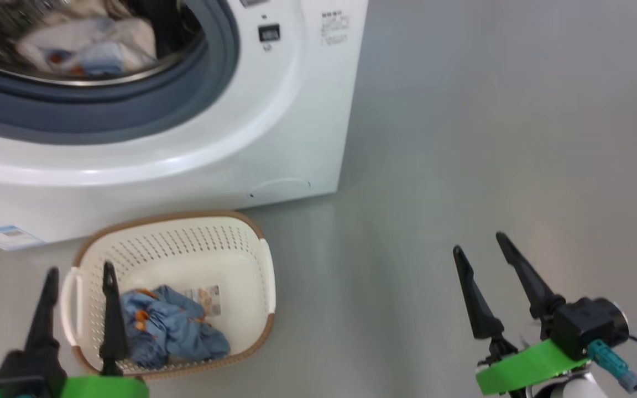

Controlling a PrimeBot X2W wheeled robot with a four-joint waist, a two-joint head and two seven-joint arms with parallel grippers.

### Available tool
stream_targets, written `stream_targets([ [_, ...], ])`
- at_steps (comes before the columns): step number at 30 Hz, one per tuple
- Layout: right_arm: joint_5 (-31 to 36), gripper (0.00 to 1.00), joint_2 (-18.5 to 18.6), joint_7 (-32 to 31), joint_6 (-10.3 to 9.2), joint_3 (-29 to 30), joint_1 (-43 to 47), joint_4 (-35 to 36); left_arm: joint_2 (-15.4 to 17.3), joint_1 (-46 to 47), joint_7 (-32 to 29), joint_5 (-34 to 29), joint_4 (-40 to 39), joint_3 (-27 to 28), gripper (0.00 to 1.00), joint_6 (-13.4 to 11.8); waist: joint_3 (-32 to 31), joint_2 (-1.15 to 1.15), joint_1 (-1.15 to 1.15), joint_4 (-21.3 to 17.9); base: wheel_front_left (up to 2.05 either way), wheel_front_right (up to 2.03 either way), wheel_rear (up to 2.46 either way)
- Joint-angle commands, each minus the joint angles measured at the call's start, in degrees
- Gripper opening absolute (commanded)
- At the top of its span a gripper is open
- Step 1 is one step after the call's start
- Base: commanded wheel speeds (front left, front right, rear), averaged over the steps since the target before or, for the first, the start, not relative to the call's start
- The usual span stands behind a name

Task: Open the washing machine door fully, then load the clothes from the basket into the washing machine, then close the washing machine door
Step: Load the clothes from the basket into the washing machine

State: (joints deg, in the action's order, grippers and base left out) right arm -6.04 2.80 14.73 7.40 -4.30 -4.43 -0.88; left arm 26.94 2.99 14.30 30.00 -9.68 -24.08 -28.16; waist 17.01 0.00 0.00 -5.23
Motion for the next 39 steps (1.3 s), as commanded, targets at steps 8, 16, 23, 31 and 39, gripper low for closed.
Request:
stream_targets([
  [8,1.35,1.0,0.08,-0.84,0.09,-0.78,5.13,0.96,-1.21,-4.85,0.69,-0.26,3.03,2.08,1.0,3.88,-10.89,0.0,0.0,3.83,0.0,0.0,0.0],
  [16,1.74,1.0,0.08,-2.41,0.09,-0.74,8.27,1.99,-2.44,-8.04,0.69,-0.81,4.7,2.75,1.0,6.12,-15.63,0.0,0.0,3.97,0.0,0.0,0.0],
  [23,1.81,1.0,0.08,-3.4,0.09,-1.12,9.6,3.13,-3.29,-9.53,0.69,-1.59,5.44,3.91,1.0,7.64,-17.44,0.0,0.0,3.87,0.0,0.0,0.0],
  [31,2.01,1.0,0.08,-4.02,0.09,-0.95,10.43,3.87,-4.47,-9.96,0.7,-2.39,6.14,4.92,1.0,9.37,-18.07,0.0,0.0,3.98,0.0,0.0,0.0],
  [39,2.28,1.0,0.08,-4.17,0.09,-0.61,10.58,4.29,-5.29,-9.99,0.7,-3.16,6.71,6.08,1.0,10.46,-17.82,0.0,0.0,3.85,0.0,0.0,0.0],
])
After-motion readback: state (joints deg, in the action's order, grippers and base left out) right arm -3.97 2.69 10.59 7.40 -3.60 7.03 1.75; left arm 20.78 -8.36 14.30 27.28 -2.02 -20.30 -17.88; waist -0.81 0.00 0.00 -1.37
